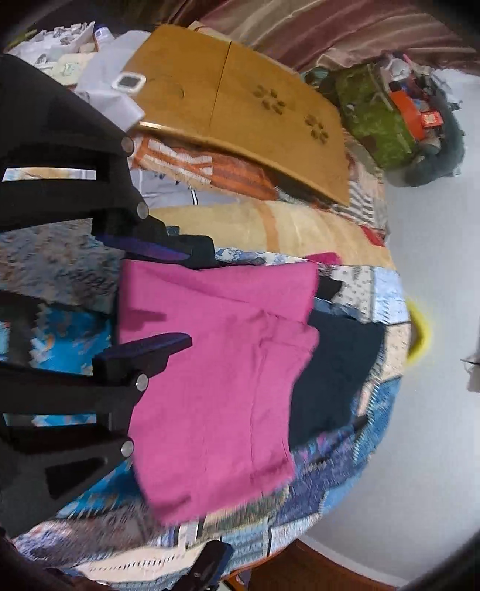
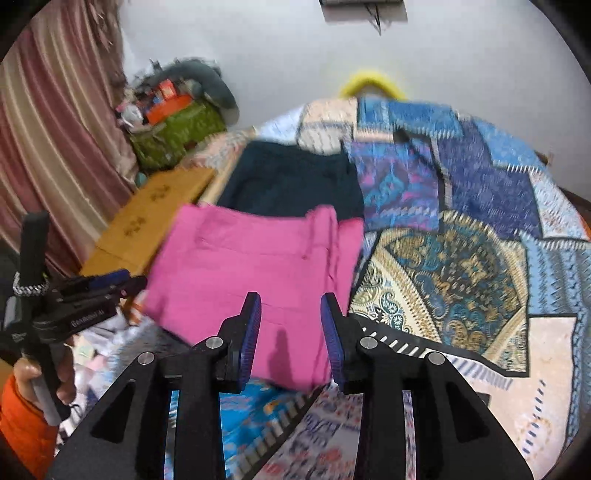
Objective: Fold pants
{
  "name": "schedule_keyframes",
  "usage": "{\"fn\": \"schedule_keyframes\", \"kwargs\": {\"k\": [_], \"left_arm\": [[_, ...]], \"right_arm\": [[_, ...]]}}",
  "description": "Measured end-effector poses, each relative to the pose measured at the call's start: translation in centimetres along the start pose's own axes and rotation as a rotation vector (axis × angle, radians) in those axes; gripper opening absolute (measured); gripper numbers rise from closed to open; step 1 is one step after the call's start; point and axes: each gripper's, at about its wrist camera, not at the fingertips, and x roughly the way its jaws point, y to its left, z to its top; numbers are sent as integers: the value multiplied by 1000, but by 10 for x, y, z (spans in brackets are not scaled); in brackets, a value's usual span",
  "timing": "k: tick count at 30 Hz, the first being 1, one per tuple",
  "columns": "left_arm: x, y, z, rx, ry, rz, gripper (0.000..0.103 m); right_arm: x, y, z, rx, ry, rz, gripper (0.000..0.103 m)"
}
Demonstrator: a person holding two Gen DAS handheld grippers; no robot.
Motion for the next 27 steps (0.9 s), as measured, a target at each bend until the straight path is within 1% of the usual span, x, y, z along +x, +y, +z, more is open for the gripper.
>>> {"fn": "schedule_keyframes", "kwargs": {"k": [1, 3, 8, 9, 11, 14, 19, 21, 23, 24, 25, 26, 27], "left_arm": [[-18, -3, -2, 9, -25, 0, 41], [-52, -10, -6, 28, -80, 1, 41], [-160, -24, -24, 67, -262, -12, 41], [-176, -26, -27, 70, -291, -9, 41], [-221, -31, -39, 78, -367, -11, 41], [-274, -39, -57, 81, -463, -26, 41], [-347, -53, -96, 94, -606, -31, 43], [-364, -59, -110, 96, -644, -33, 47], [-379, -66, -124, 96, -682, -30, 58], [-386, -69, -132, 97, -702, -27, 61], [-390, -72, -139, 98, -717, -24, 68], [-394, -74, -144, 98, -731, -20, 76], [-399, -77, -149, 97, -743, -20, 81]], "right_arm": [[-9, 4, 1, -5, -18, 6, 30], [-40, 15, 1, -26, -71, 26, 30], [-115, 43, -4, -62, -213, 75, 30], [-131, 48, -7, -65, -243, 87, 30], [-164, 60, -16, -81, -304, 104, 30], [-200, 74, -29, -110, -386, 112, 30], [-259, 95, -59, -142, -521, 125, 30], [-277, 104, -73, -157, -561, 118, 30], [-286, 107, -80, -162, -586, 109, 32], [-291, 109, -85, -163, -597, 103, 39], [-296, 112, -90, -164, -608, 94, 46], [-298, 112, -93, -163, -617, 87, 50], [-301, 114, -97, -162, -630, 73, 56]]}}
